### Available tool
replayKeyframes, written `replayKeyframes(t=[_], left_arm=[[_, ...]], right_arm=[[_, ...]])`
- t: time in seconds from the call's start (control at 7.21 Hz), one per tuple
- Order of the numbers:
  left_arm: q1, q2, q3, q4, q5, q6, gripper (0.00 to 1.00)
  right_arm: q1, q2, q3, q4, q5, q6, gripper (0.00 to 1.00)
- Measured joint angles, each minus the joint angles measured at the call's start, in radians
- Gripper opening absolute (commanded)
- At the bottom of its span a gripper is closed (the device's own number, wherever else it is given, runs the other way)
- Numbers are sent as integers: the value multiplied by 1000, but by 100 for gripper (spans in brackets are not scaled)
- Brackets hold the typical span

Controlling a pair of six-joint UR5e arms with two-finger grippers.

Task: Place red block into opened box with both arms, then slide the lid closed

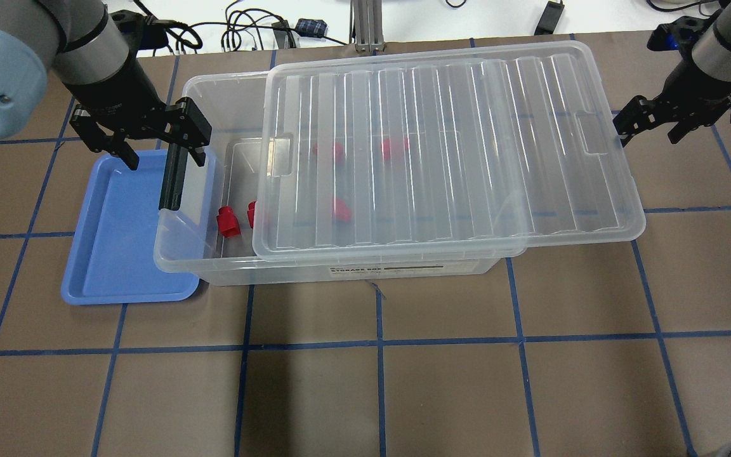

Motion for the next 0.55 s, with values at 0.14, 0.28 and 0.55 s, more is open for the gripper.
replayKeyframes(t=[0.14, 0.28, 0.55], left_arm=[[0, 0, -1, 4, -1, 0, 100], [0, 0, -1, 6, -1, 0, 100], [0, 0, -3, 7, -1, 1, 100]], right_arm=[[36, -2, 0, 0, 0, 45, 100], [74, -6, -1, 1, 0, 94, 100], [138, -14, 0, 1, -3, 173, 100]])
